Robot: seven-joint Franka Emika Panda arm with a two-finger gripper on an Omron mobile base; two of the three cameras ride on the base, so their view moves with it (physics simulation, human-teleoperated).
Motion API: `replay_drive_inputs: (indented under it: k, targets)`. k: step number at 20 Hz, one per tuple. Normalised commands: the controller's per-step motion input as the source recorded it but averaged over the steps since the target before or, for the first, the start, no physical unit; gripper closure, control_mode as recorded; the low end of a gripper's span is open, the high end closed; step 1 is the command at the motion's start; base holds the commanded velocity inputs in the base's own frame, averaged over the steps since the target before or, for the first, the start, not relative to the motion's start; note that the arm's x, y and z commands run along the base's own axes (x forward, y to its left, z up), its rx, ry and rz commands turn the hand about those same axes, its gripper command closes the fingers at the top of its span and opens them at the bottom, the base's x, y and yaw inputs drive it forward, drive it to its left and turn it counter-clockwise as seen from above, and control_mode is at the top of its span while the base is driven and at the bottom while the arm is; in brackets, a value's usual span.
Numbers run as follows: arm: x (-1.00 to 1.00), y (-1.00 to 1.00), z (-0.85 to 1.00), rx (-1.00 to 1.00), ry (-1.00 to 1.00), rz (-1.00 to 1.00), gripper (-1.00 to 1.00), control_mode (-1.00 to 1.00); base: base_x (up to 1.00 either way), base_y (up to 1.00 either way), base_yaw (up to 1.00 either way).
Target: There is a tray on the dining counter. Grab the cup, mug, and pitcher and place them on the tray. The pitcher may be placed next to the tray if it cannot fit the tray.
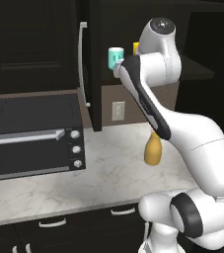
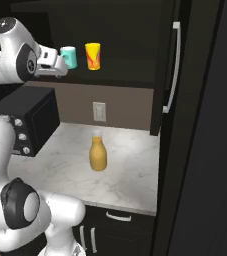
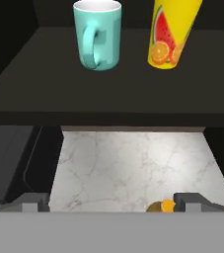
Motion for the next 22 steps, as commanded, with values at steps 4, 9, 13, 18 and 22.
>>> replay_drive_inputs:
  k: [4,9,13,18,22]
  targets:
    - [0.33,0.01,0.04,0.0,-0.03,-0.02,-1.0,-1.0,0.0,0.0,0.0]
    - [0.29,0.01,0.01,0.0,-0.05,-0.04,-1.0,-1.0,0.0,0.0,0.0]
    - [0.27,0.0,0.0,0.0,-0.02,-0.05,-1.0,-1.0,0.0,0.0,0.0]
    - [0.34,0.03,0.0,0.0,0.0,-0.05,-1.0,-1.0,0.0,0.0,0.0]
    - [0.39,0.06,0.0,0.0,0.0,-0.06,-1.0,-1.0,0.0,0.0,0.0]
